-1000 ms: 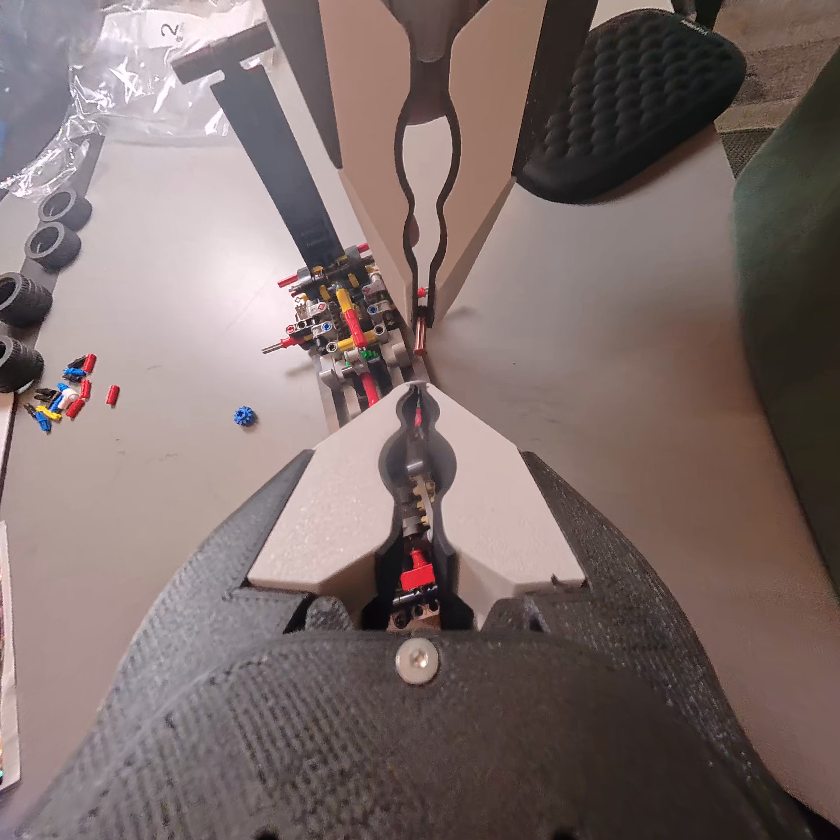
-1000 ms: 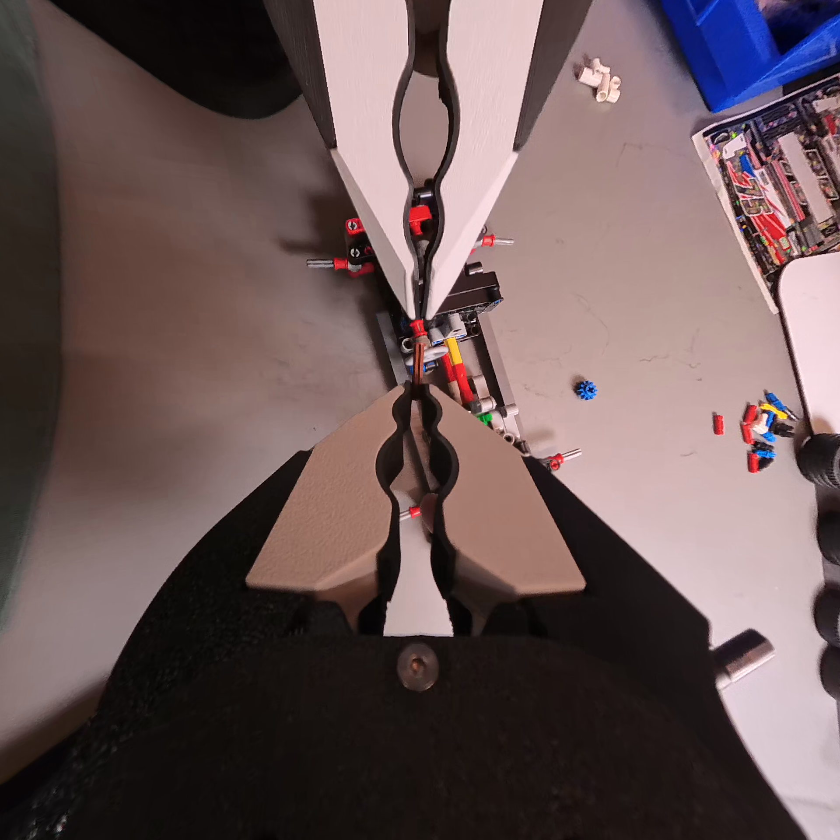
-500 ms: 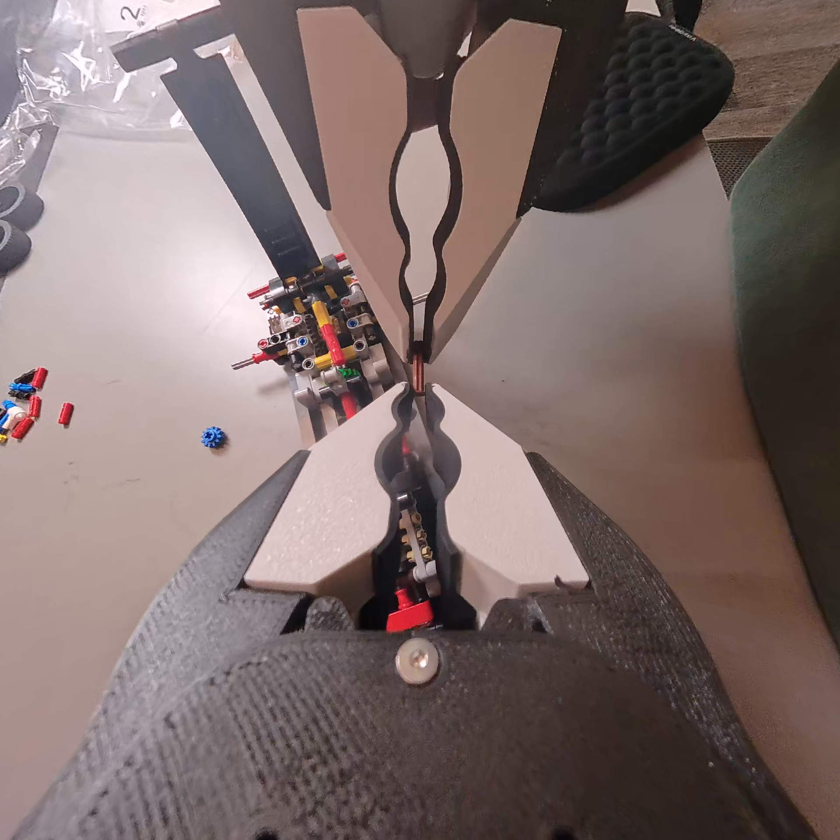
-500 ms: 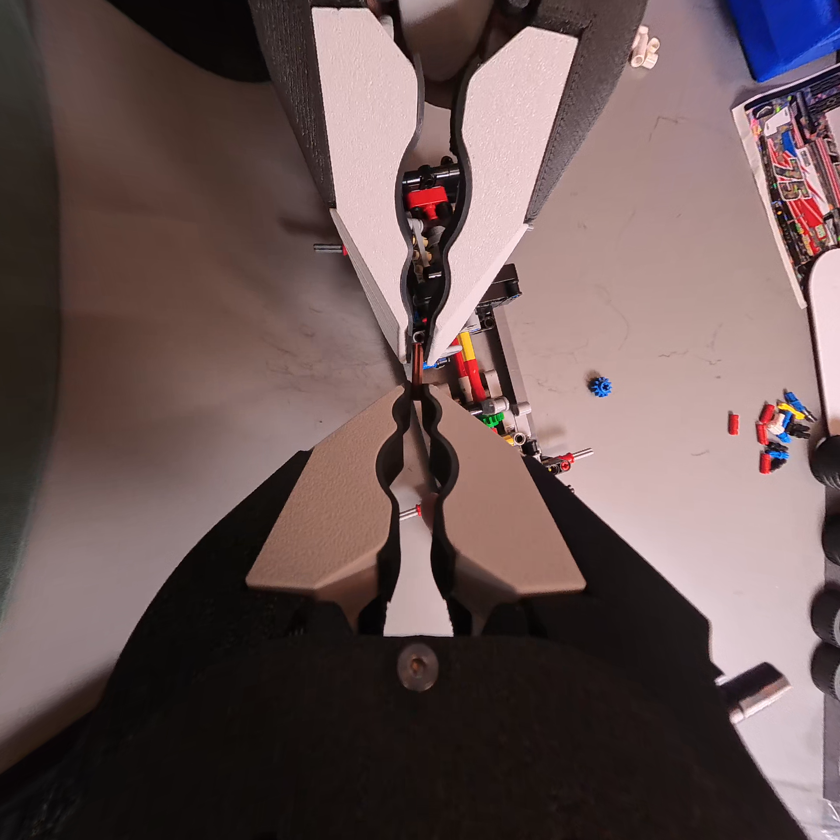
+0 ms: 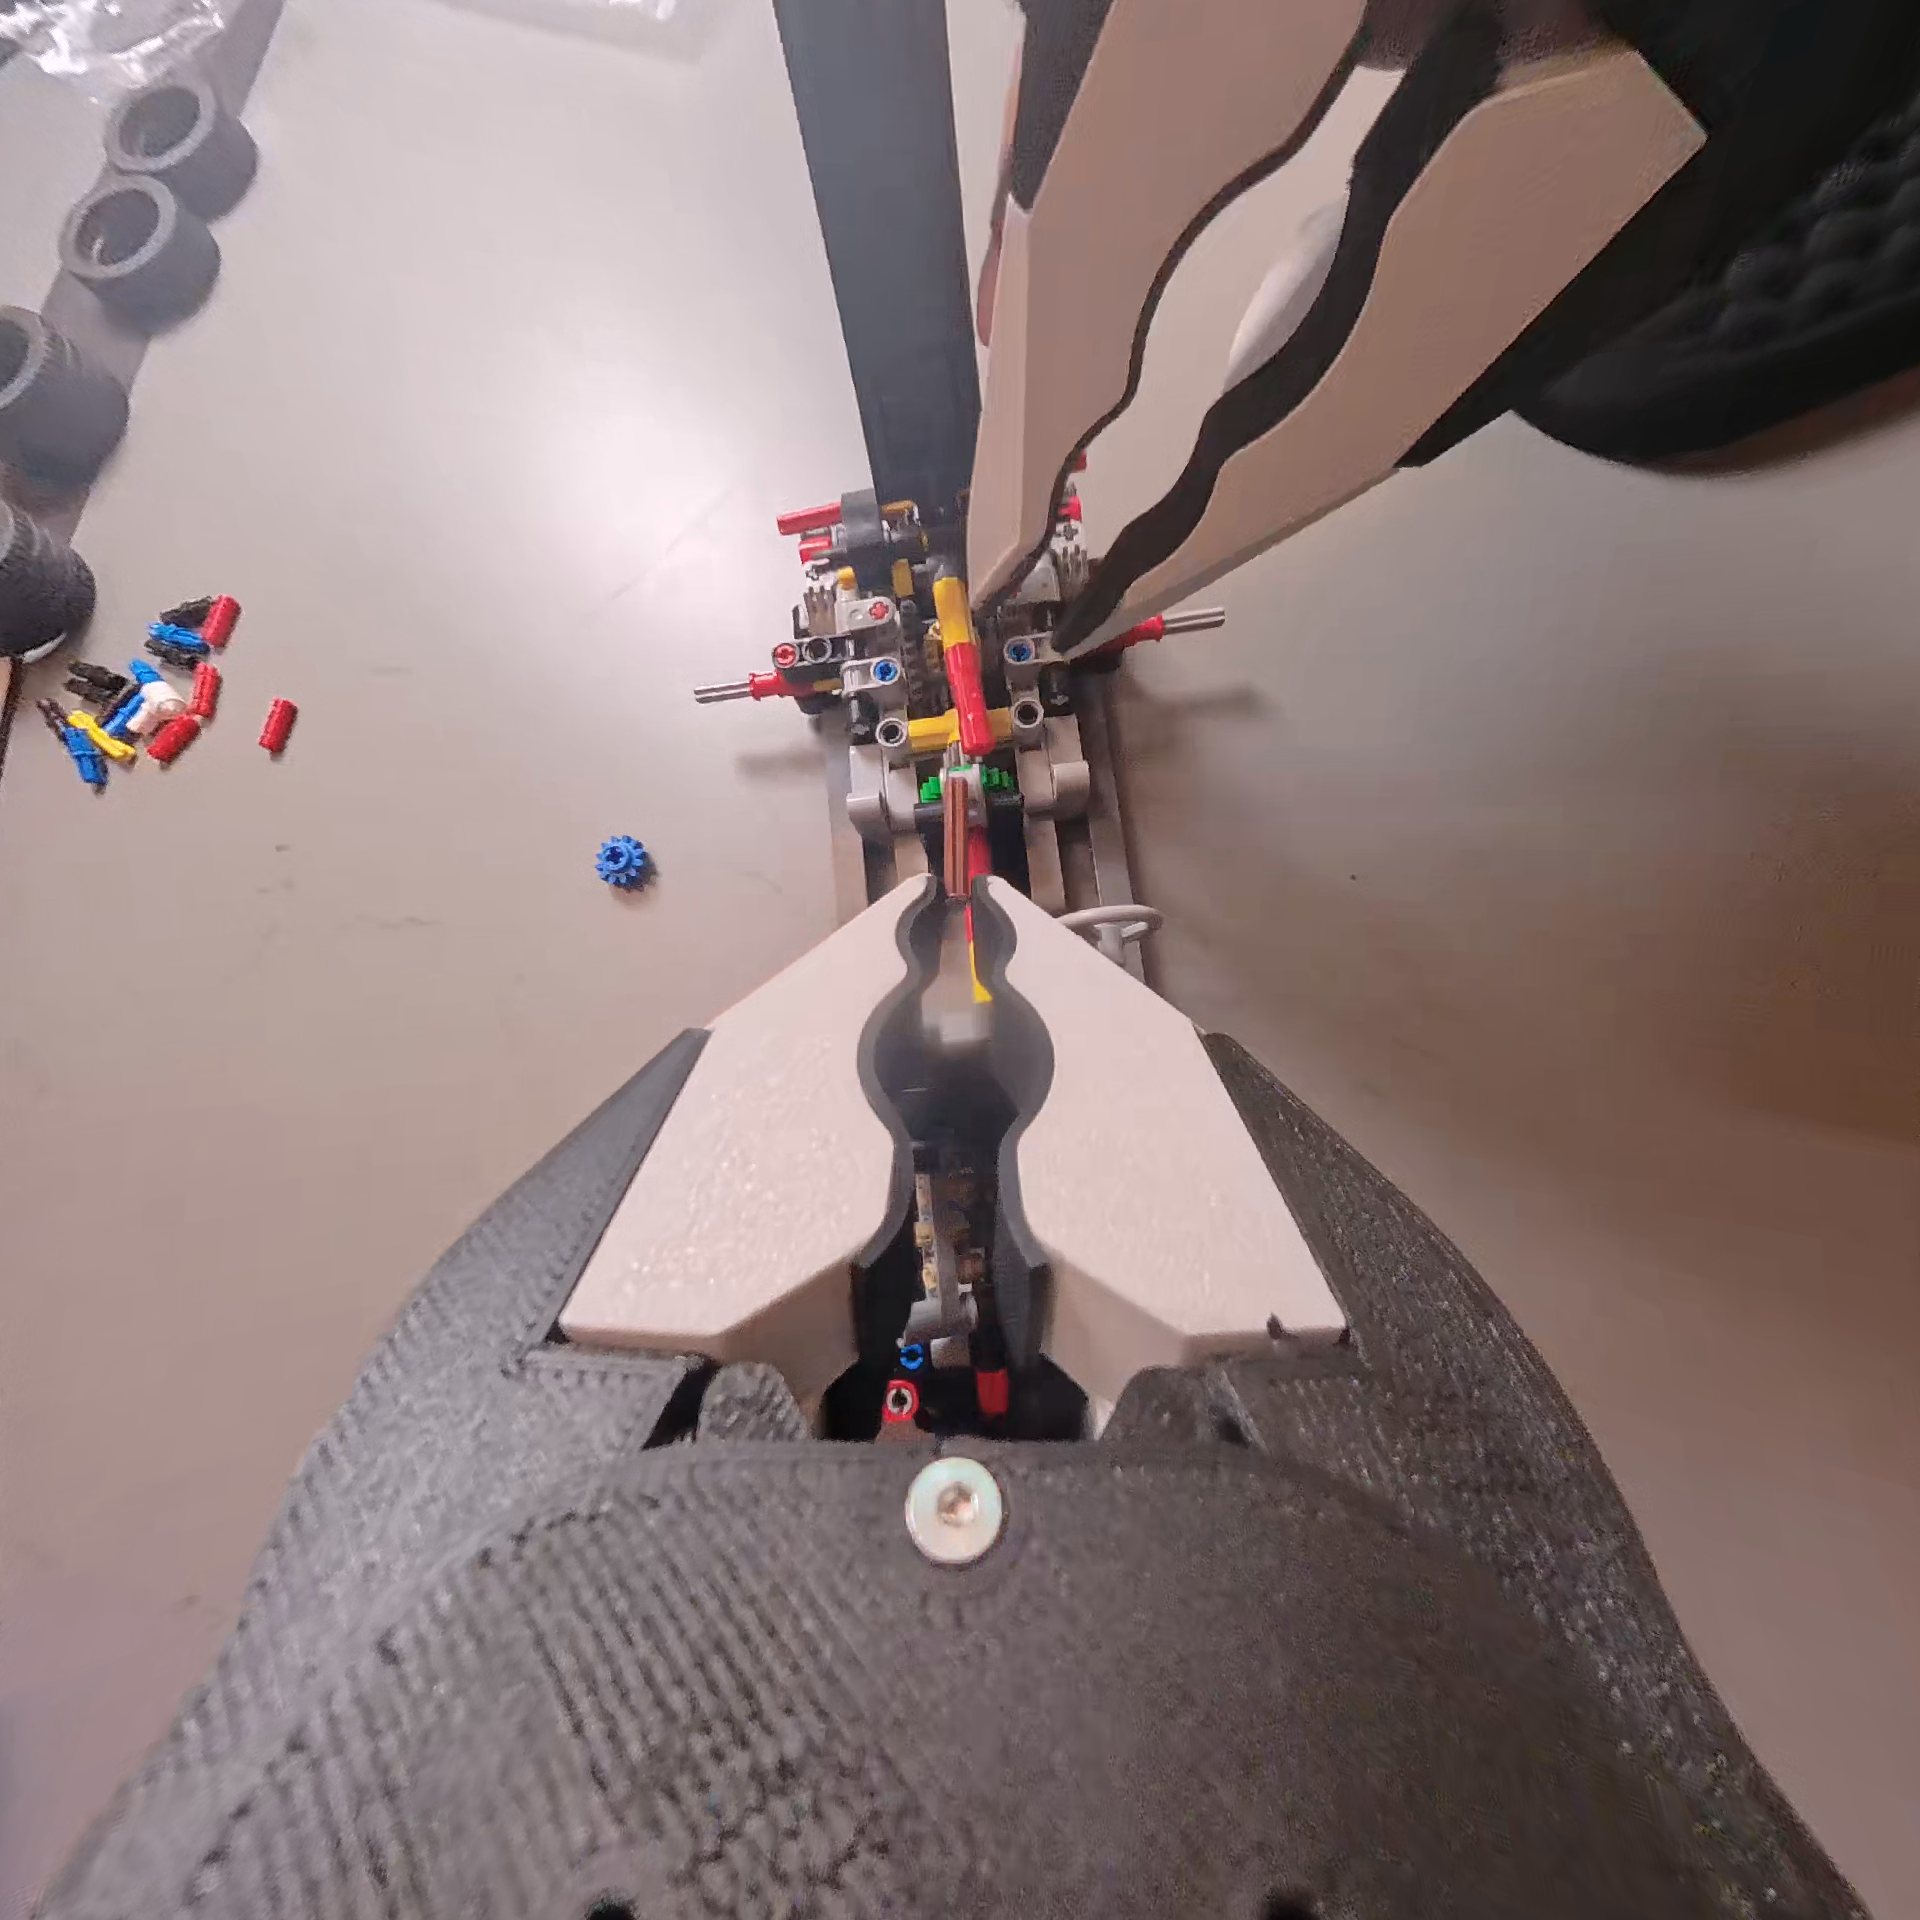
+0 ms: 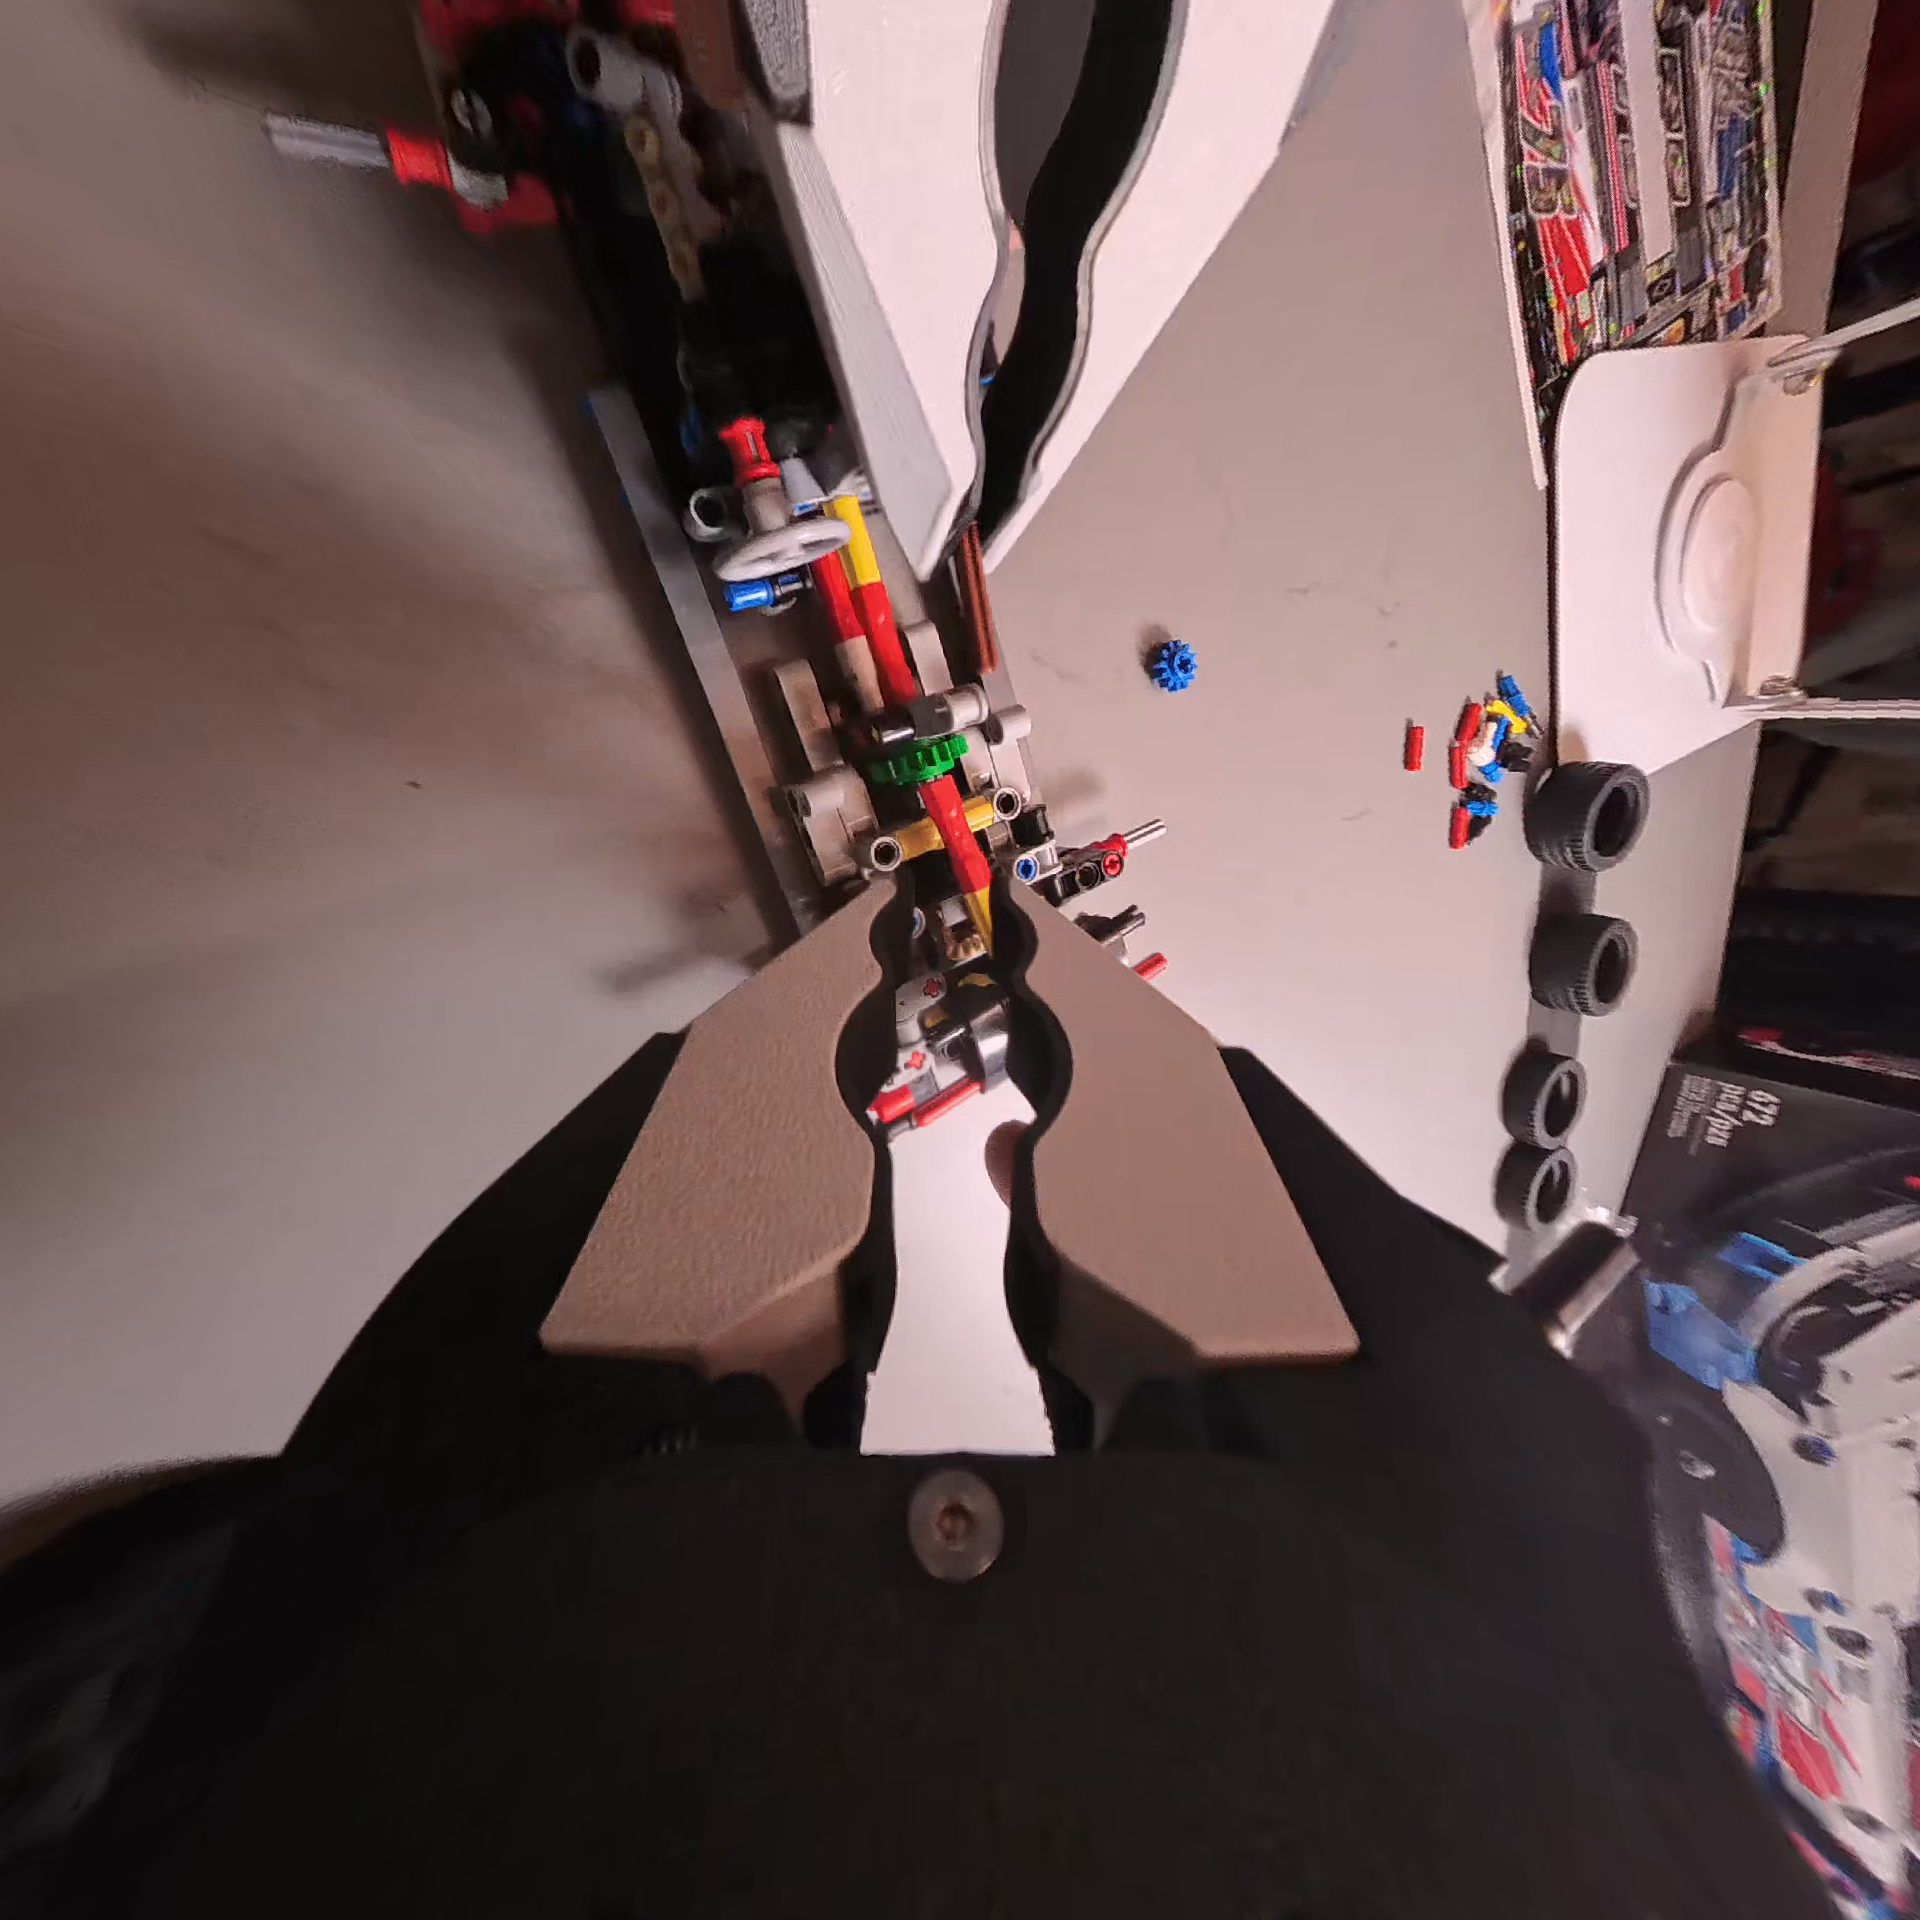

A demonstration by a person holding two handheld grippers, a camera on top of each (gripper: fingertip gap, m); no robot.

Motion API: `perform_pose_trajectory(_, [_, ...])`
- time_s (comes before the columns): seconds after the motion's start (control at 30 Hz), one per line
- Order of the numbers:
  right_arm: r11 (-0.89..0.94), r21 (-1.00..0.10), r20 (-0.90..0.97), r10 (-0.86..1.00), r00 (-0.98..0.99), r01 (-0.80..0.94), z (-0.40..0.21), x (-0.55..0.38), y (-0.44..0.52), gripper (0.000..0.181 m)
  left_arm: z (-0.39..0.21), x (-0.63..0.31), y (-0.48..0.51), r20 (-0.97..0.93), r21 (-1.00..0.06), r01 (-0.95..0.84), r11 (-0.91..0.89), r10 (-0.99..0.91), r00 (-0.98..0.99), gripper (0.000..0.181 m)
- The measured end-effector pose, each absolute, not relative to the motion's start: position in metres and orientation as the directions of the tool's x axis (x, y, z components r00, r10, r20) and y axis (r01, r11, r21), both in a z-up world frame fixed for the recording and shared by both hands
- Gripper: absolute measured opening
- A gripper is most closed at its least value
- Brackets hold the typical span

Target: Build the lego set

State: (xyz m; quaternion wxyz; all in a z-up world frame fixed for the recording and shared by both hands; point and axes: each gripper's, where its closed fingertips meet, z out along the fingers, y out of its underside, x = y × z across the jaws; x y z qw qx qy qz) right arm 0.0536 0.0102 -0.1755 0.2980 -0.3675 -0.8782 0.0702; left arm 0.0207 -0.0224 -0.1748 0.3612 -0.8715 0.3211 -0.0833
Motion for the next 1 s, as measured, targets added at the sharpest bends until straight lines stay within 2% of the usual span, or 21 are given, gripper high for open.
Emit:
perform_pose_trajectory(0.13, [0.746,-0.310,0.519,0.652,-0.552,0.590,-0.173,0.048,0.011,0.012,-0.184,0.023,-0.021,-0.080,-0.603,-0.552,-0.577,-0.644,0.761,0.003])
perform_pose_trajectory(0.43, [0.643,-0.477,0.434,0.765,-0.476,0.599,-0.162,0.044,0.005,0.010,-0.189,0.022,-0.026,-0.058,-0.517,-0.589,-0.621,-0.661,0.748,0.003])
perform_pose_trajectory(0.63, [0.577,-0.562,0.367,0.816,-0.446,0.593,-0.162,0.043,-0.004,0.010,-0.194,0.021,-0.029,-0.016,-0.413,-0.633,-0.655,-0.690,0.724,0.003])
perform_pose_trajectory(1.0, [0.521,-0.605,0.342,0.853,-0.395,0.602,-0.176,0.057,-0.003,0.010,-0.194,0.023,-0.023,0.038,-0.471,-0.555,-0.686,-0.644,0.764,0.003])
